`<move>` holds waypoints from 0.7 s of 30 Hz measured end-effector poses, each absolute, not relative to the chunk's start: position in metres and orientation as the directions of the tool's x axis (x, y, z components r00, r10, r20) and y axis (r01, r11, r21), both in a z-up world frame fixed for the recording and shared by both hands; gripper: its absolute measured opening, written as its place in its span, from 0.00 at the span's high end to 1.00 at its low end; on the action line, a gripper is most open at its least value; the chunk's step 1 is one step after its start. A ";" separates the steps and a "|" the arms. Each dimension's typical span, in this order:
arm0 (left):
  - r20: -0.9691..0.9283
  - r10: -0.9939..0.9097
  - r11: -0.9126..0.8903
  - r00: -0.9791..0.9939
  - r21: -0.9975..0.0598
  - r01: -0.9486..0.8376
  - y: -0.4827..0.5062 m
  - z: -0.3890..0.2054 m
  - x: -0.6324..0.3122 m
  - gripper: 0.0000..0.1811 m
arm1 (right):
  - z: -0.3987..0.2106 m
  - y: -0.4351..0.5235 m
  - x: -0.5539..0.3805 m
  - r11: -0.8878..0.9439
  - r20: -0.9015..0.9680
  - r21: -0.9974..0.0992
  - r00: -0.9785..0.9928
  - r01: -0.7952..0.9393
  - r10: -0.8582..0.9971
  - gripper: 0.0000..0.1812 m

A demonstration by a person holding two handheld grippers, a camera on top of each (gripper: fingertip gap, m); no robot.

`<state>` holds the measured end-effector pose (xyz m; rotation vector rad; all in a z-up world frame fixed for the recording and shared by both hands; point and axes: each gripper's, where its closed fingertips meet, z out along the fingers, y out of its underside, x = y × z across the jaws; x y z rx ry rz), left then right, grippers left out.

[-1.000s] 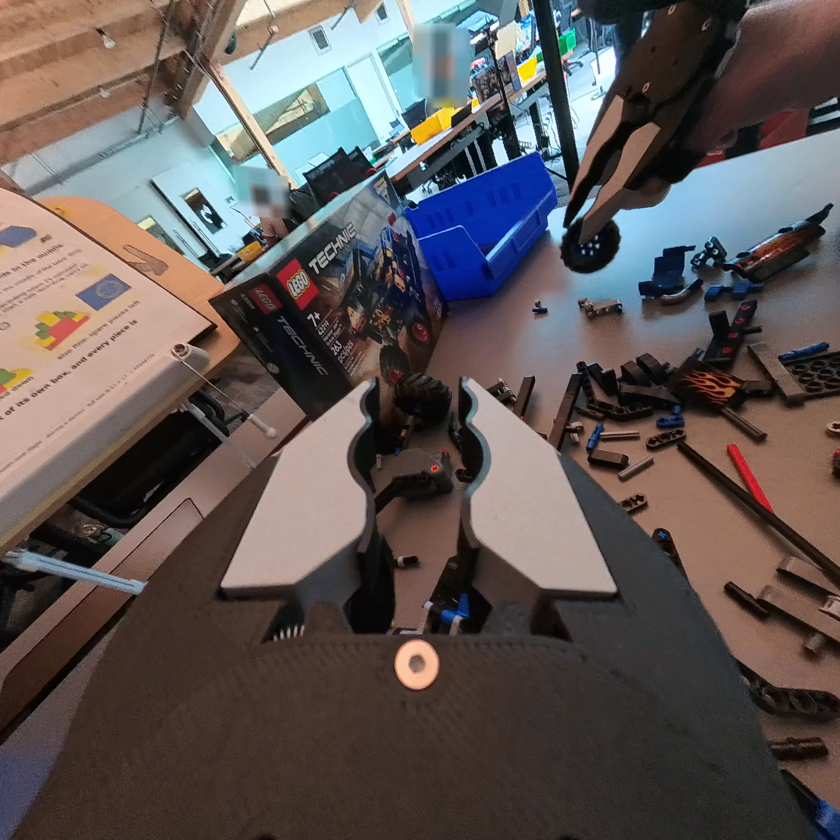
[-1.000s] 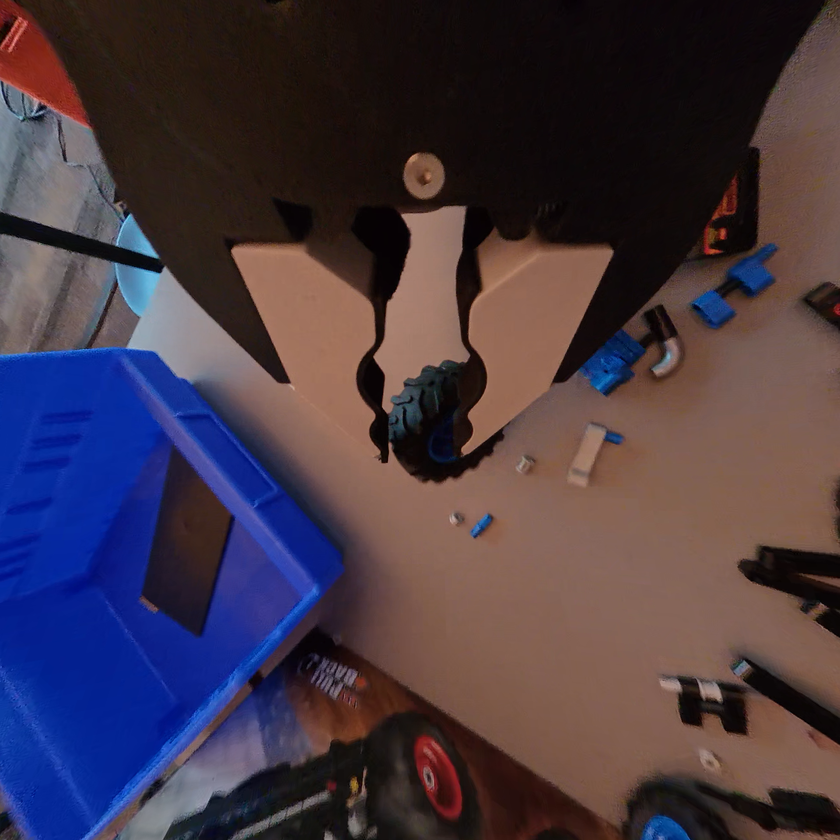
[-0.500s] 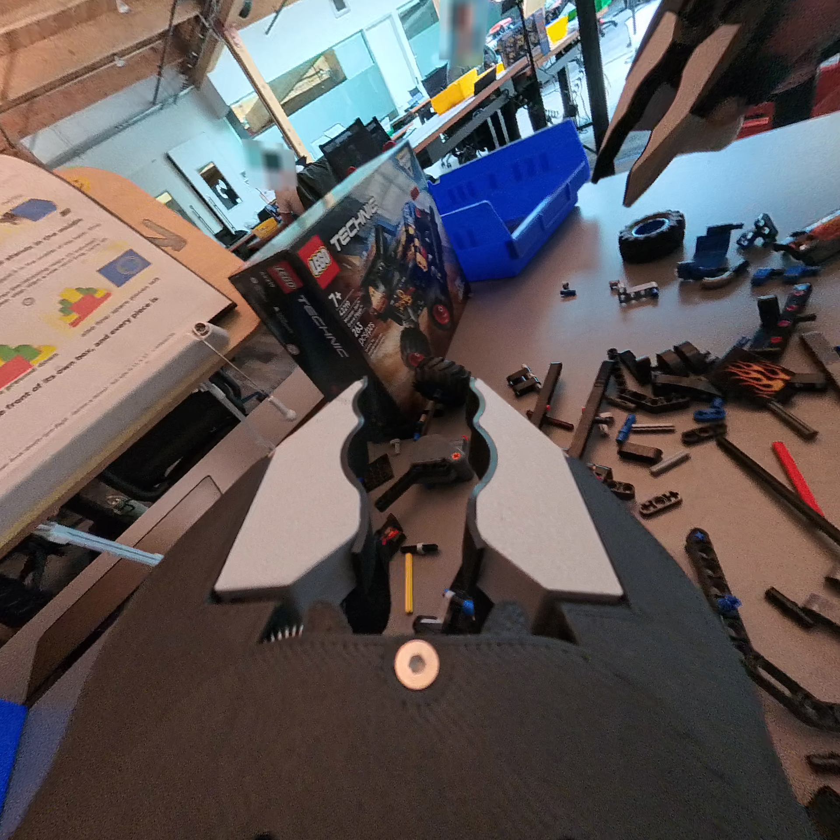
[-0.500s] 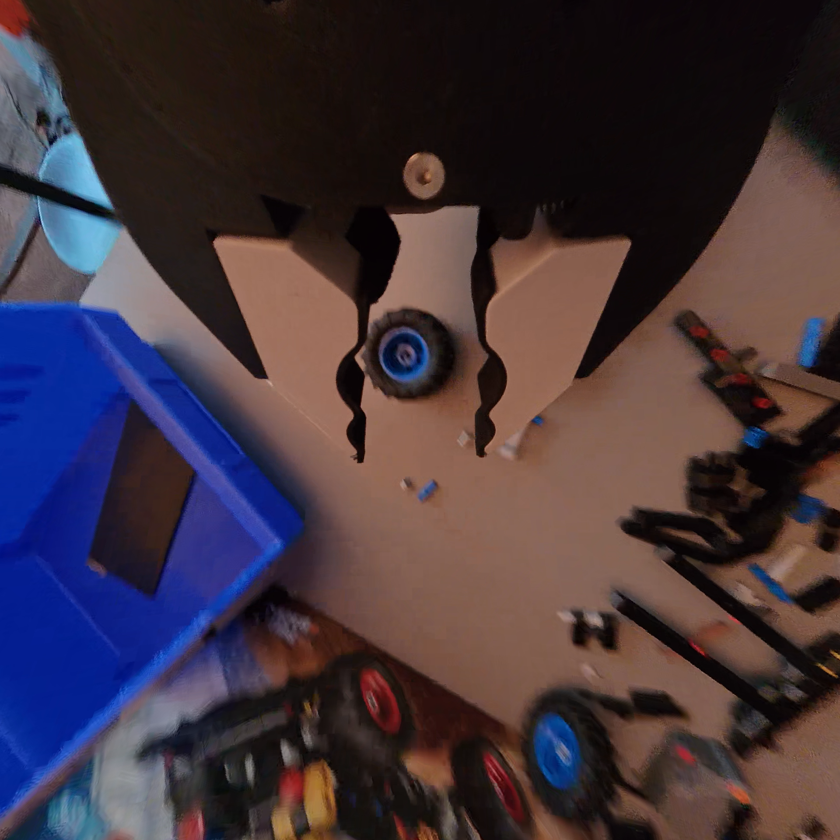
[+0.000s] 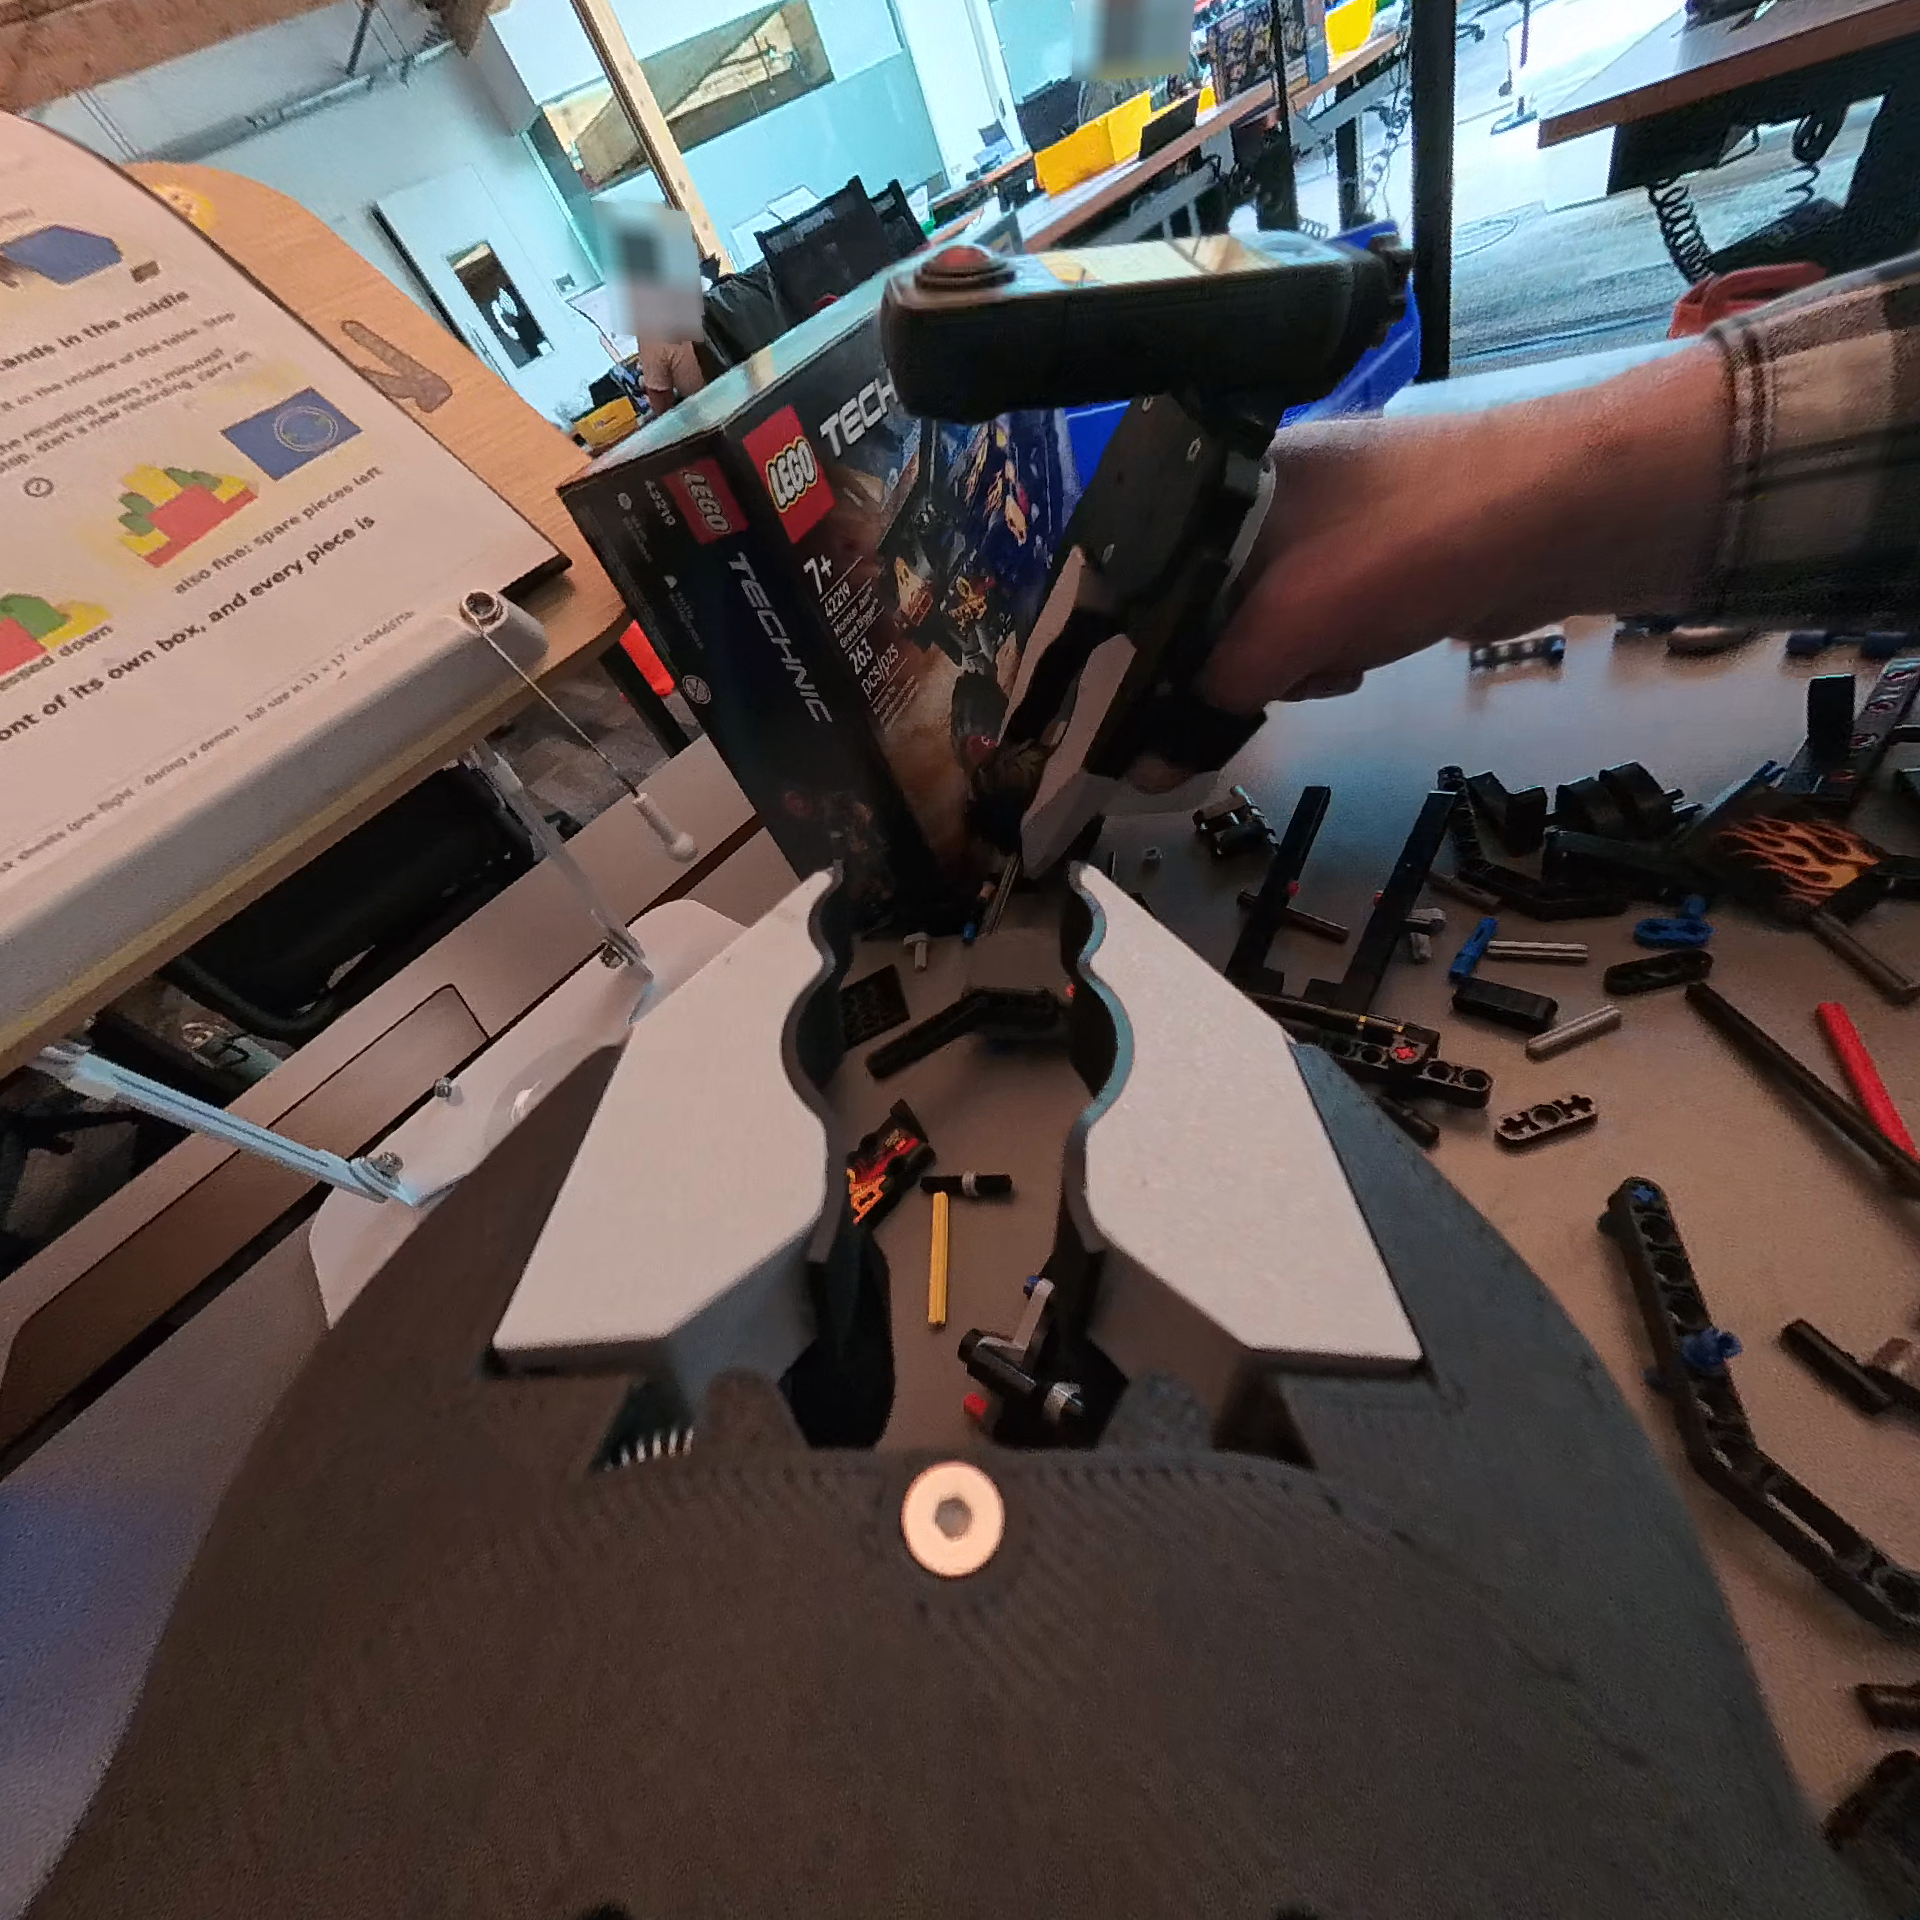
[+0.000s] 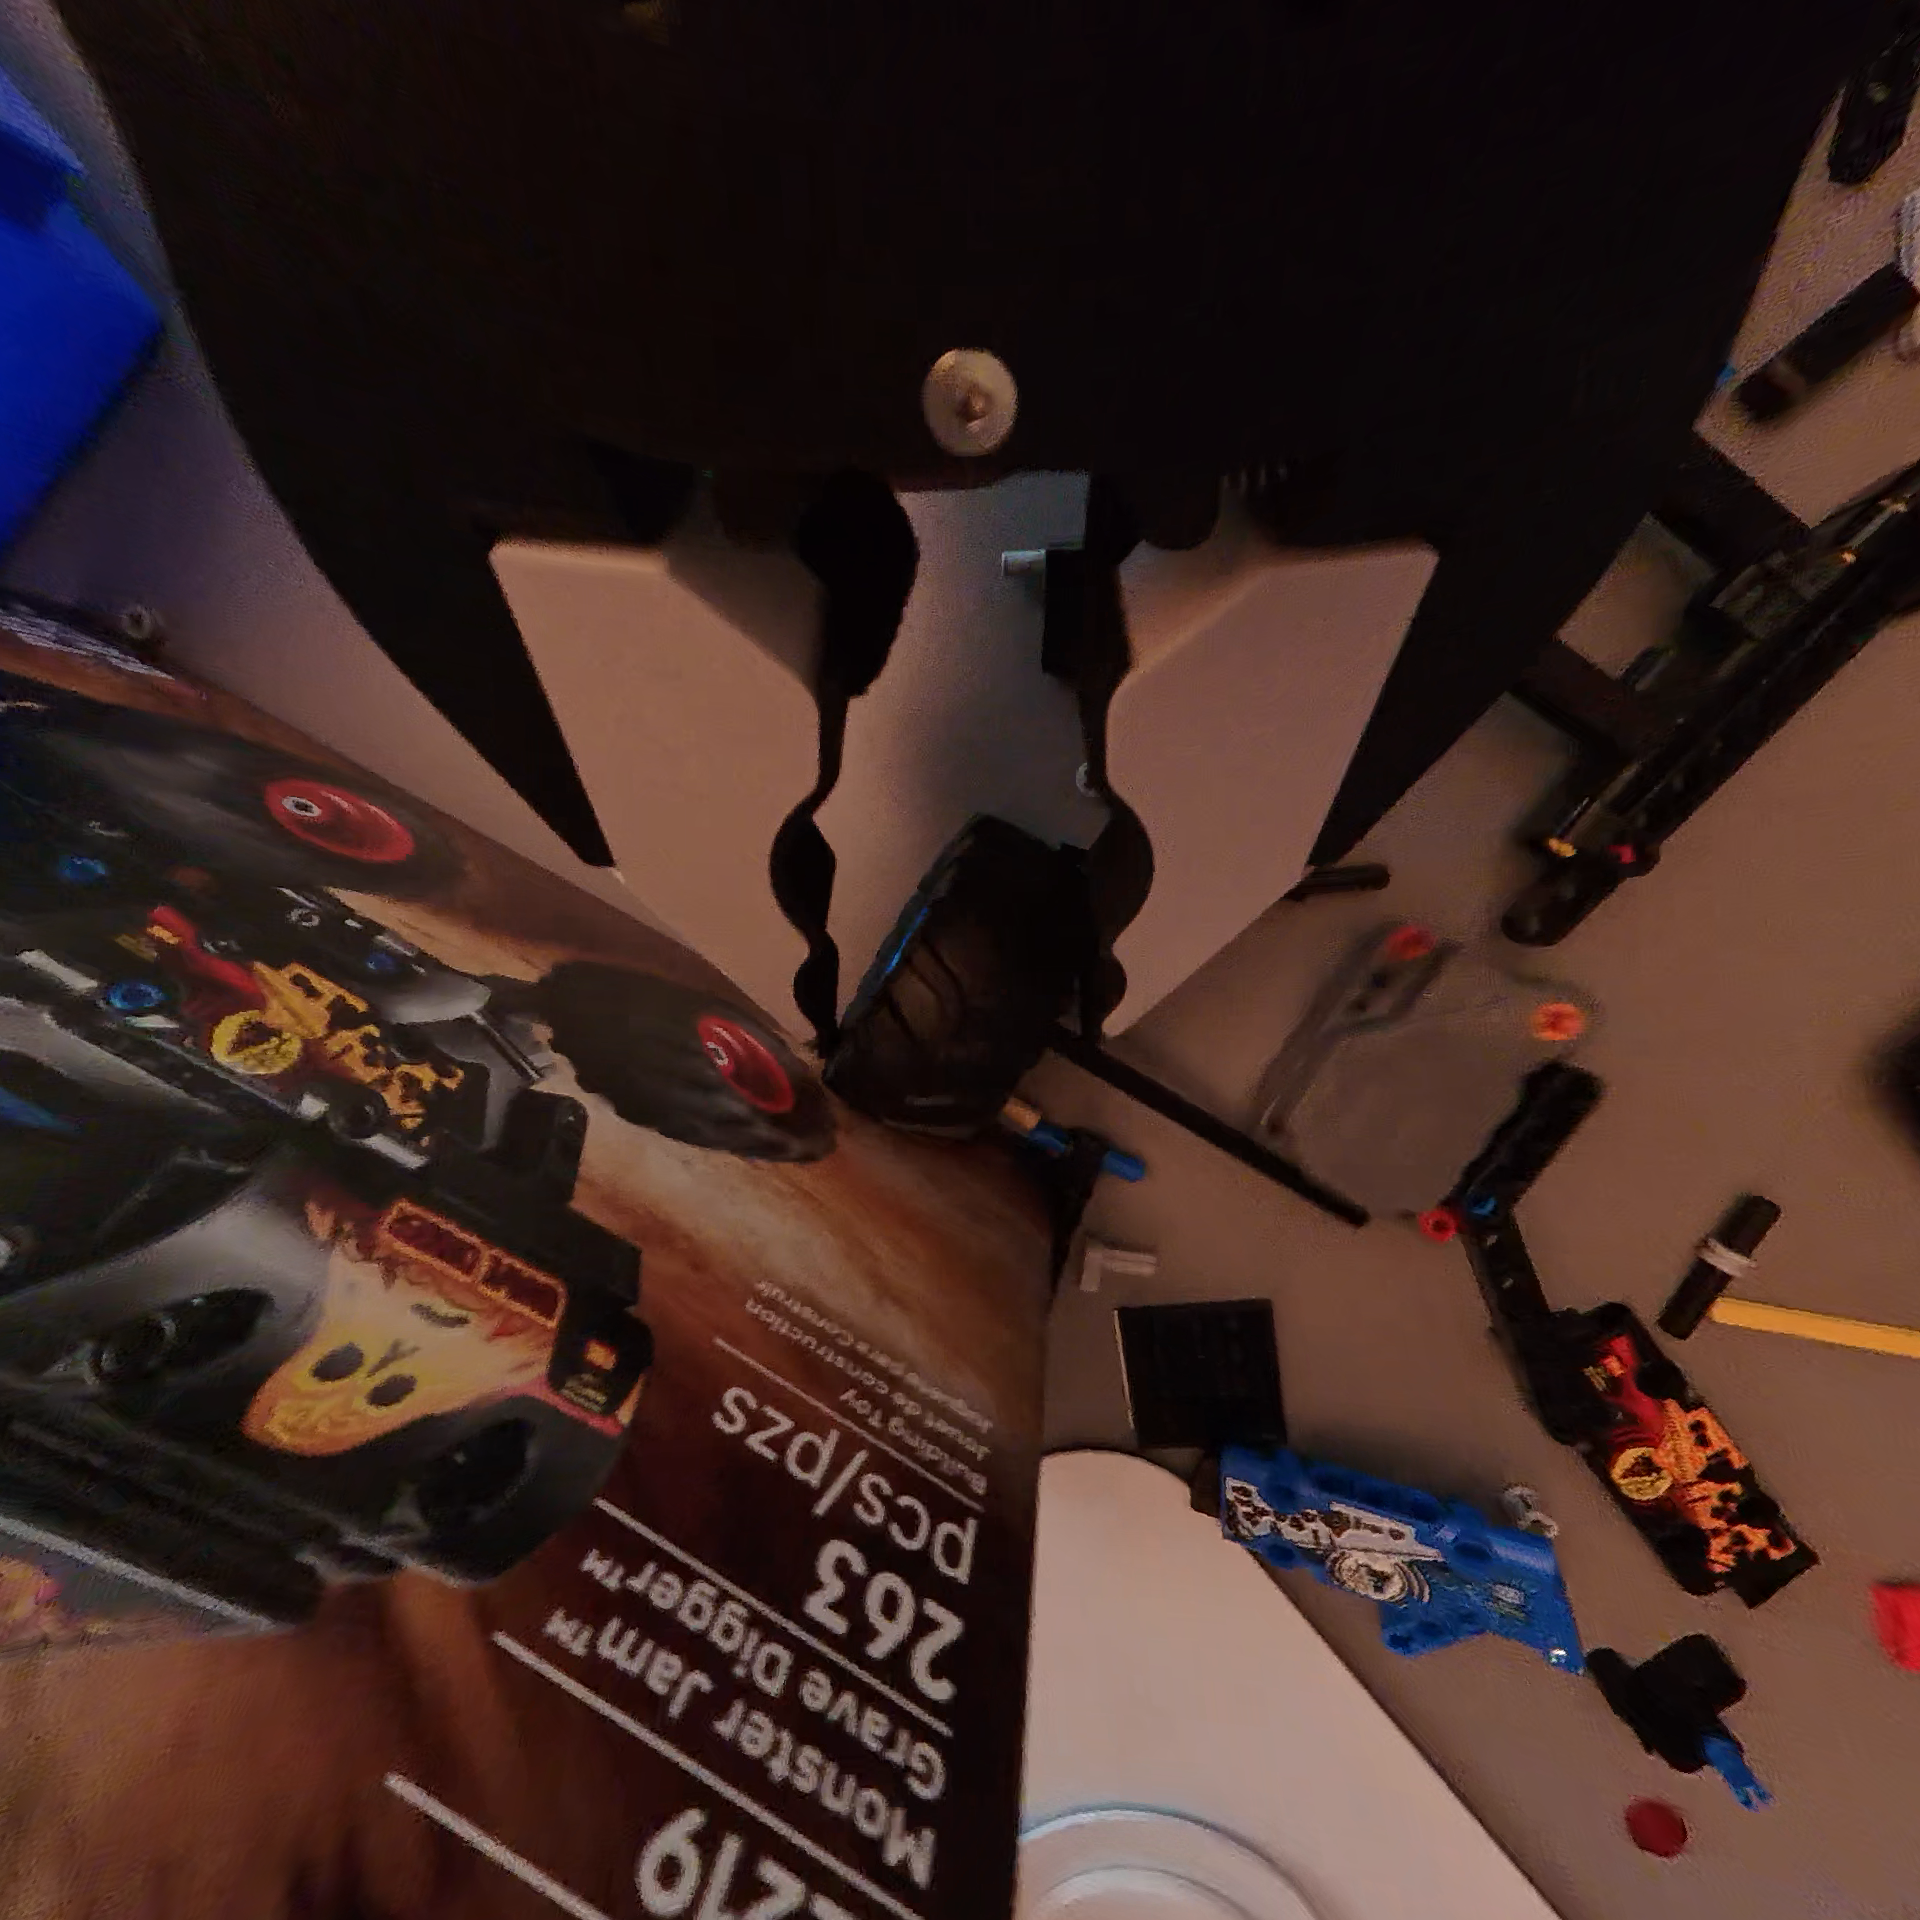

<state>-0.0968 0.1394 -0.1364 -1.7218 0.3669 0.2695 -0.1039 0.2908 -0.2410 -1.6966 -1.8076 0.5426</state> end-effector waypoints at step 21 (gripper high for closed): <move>-0.378 -0.301 -0.126 0.876 -0.894 -0.429 0.183 -0.124 -0.020 0.71 | -0.151 0.241 -0.017 0.288 0.216 -0.831 -0.200 0.476 0.956 0.84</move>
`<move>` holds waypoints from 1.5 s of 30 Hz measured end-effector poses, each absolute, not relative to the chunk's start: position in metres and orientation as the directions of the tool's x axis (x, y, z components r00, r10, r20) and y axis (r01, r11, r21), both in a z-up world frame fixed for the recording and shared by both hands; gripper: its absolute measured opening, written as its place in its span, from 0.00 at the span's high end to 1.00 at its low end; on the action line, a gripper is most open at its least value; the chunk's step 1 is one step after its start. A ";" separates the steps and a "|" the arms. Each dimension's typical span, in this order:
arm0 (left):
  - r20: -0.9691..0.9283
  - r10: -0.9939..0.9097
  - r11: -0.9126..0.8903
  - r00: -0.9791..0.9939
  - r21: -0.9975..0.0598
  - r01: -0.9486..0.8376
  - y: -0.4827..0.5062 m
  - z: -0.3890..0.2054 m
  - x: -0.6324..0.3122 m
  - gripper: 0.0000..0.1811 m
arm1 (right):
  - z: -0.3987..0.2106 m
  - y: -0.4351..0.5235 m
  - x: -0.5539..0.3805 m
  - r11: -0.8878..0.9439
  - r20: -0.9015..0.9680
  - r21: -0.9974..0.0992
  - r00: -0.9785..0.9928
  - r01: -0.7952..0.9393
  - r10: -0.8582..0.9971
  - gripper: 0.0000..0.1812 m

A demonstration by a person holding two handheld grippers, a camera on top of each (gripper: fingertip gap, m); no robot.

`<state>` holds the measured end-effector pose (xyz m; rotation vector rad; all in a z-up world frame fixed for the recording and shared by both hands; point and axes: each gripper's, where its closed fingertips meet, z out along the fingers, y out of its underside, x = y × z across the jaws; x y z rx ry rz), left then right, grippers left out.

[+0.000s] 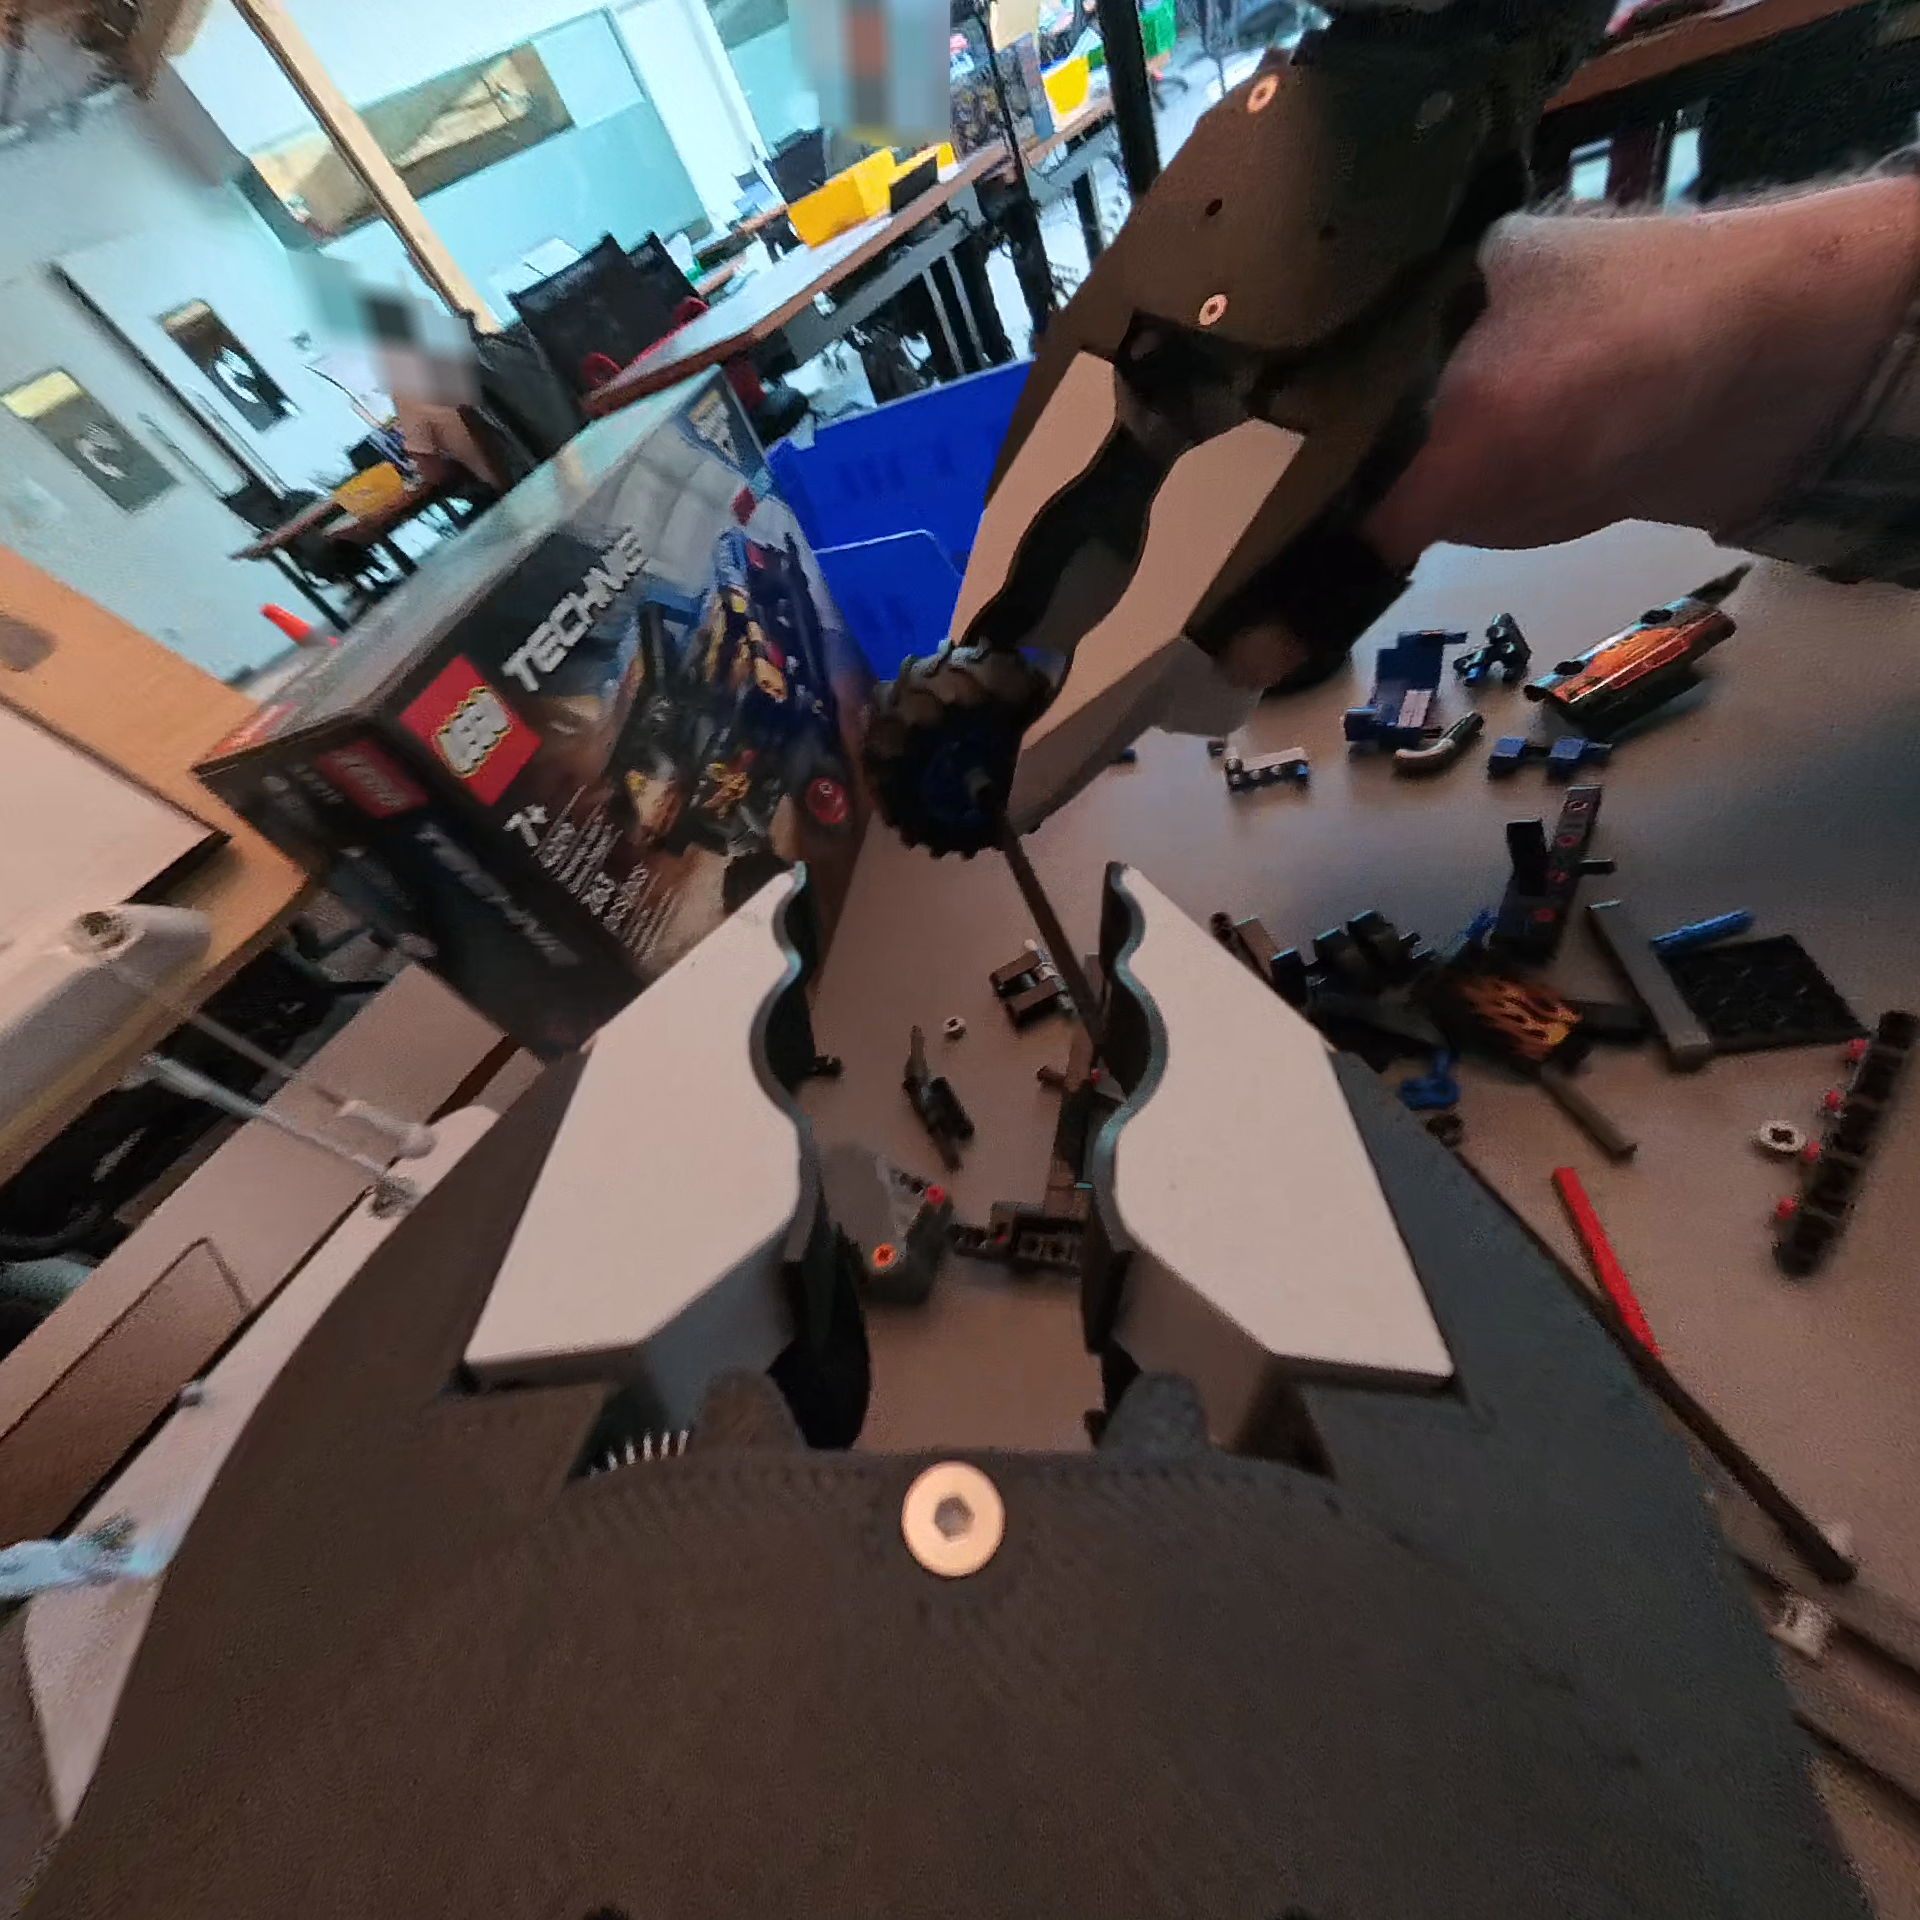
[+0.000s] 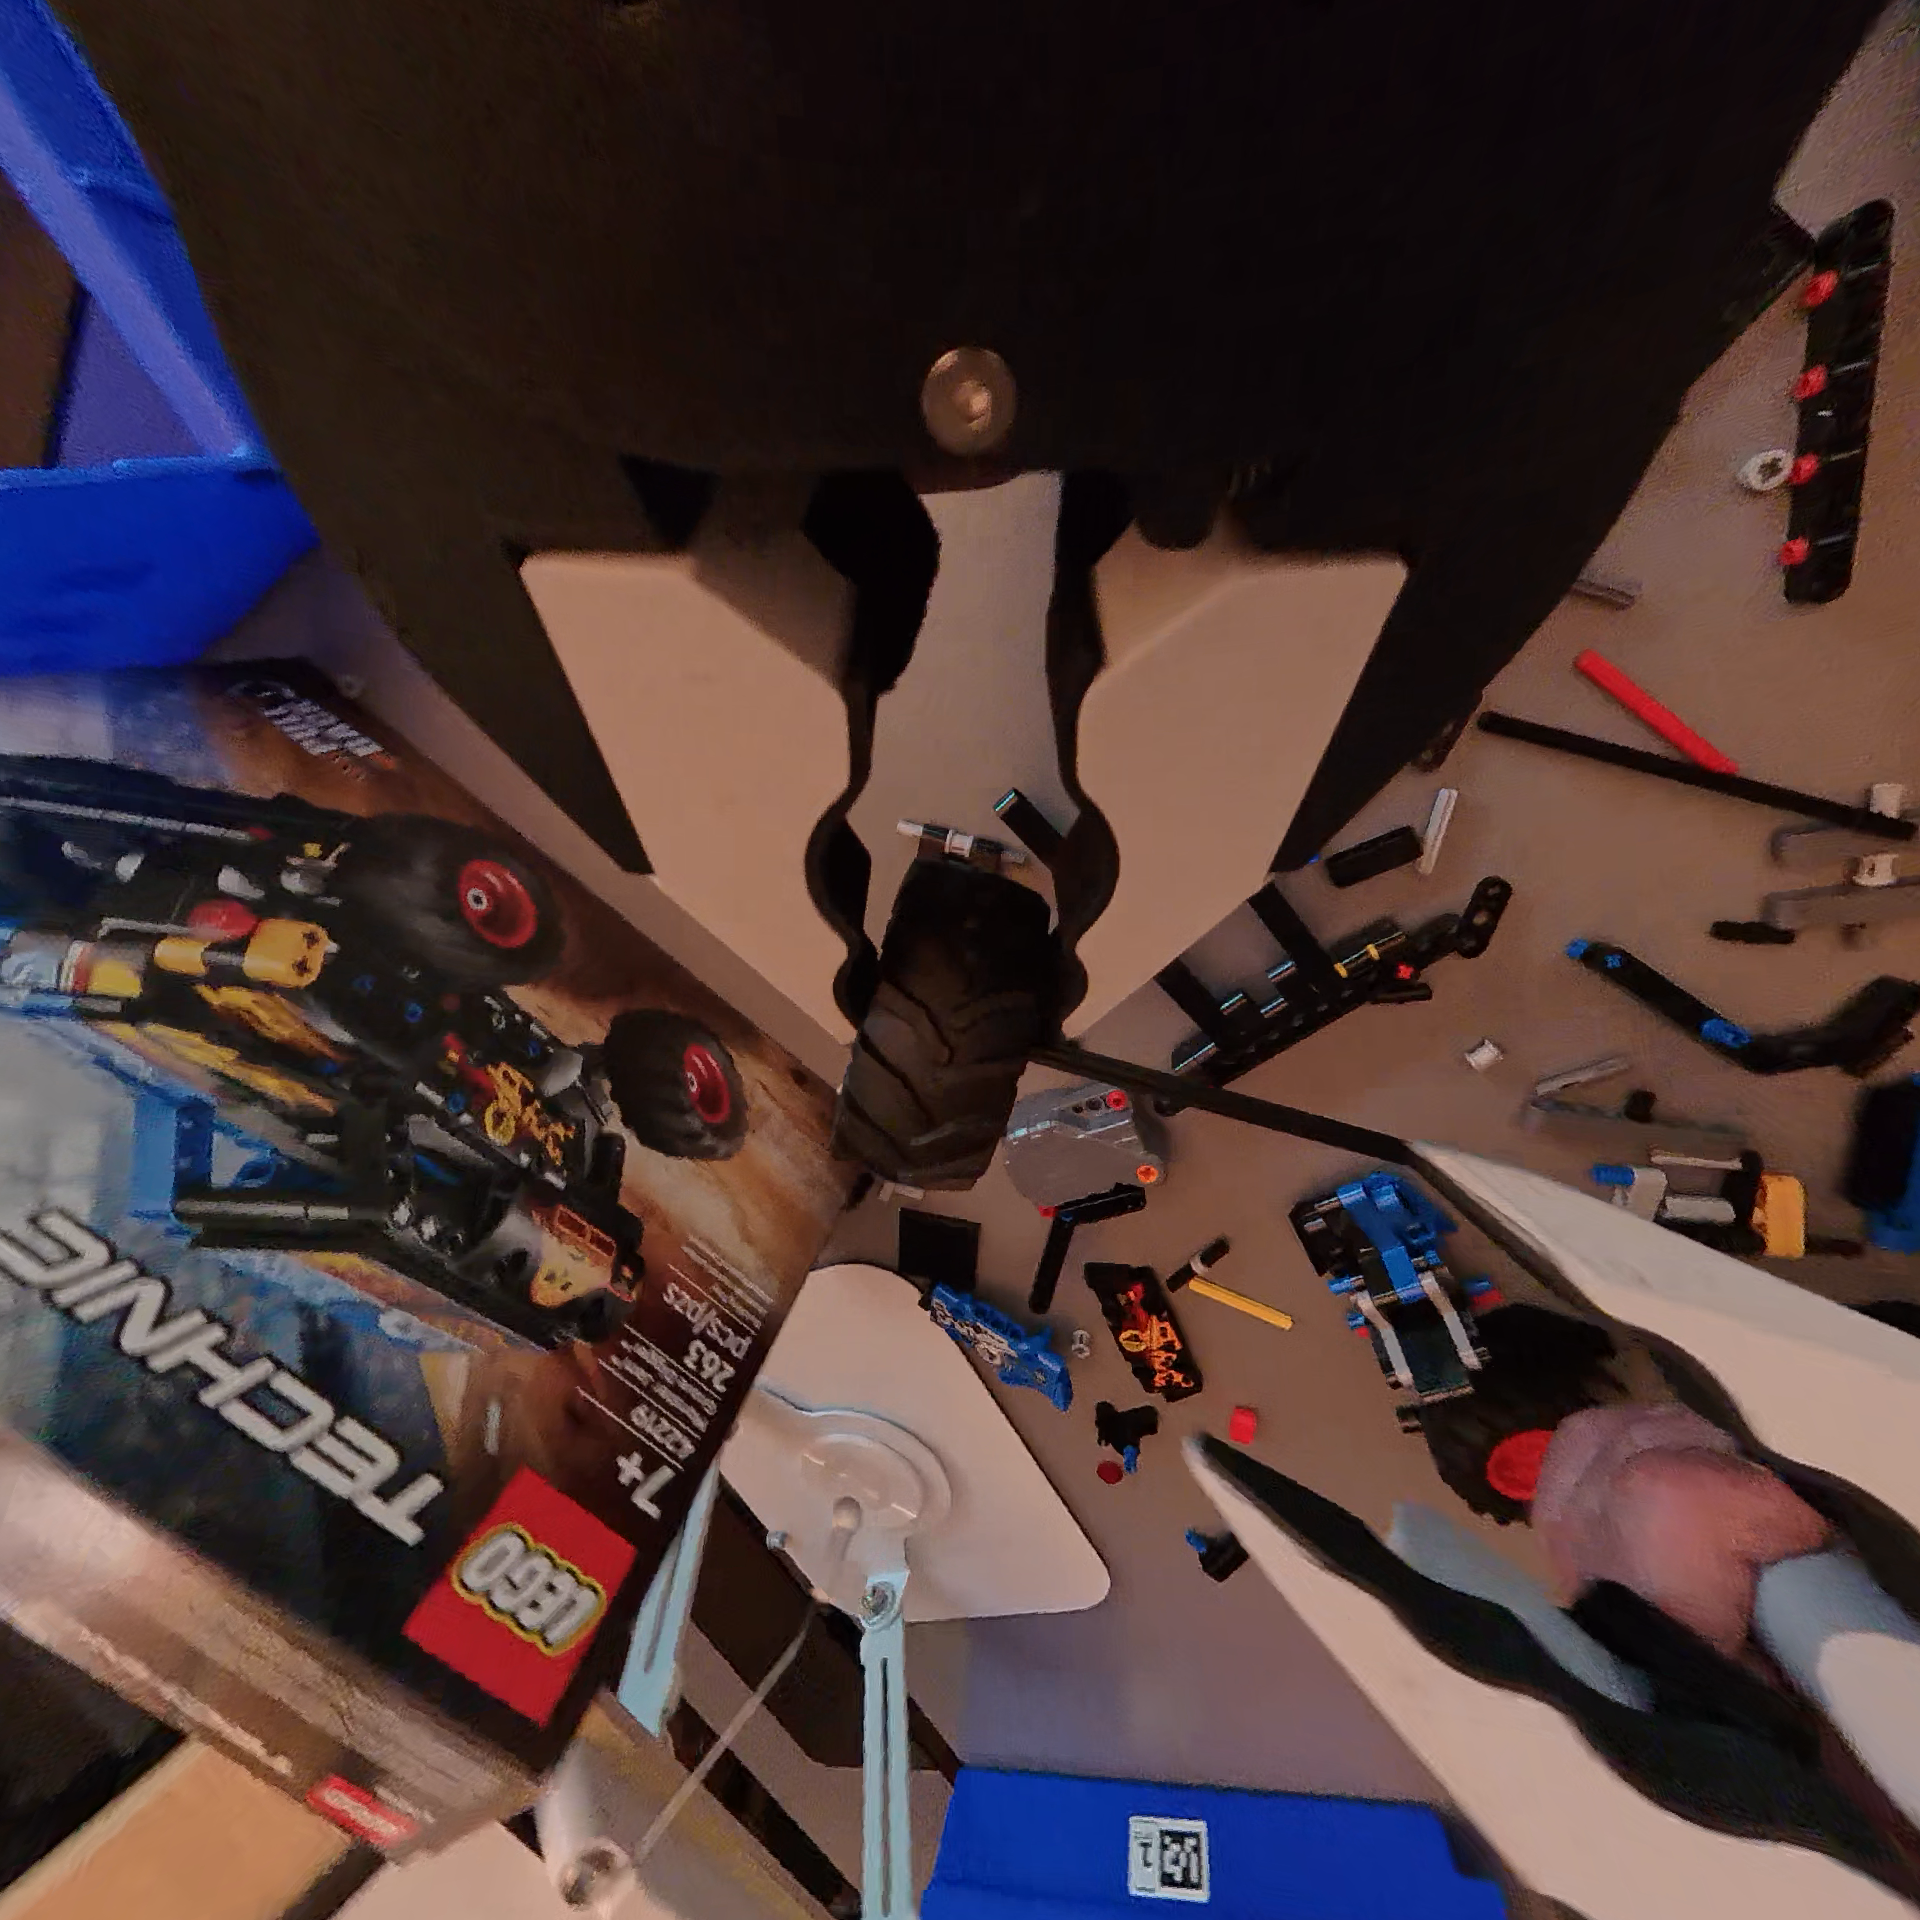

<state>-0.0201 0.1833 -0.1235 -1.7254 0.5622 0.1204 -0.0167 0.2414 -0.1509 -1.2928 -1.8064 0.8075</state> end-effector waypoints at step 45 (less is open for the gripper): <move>-0.139 -0.513 -0.162 0.847 -0.953 -0.254 0.201 -0.127 0.016 0.98 | -0.118 0.198 -0.001 0.213 0.125 -0.948 -0.342 0.235 0.931 0.60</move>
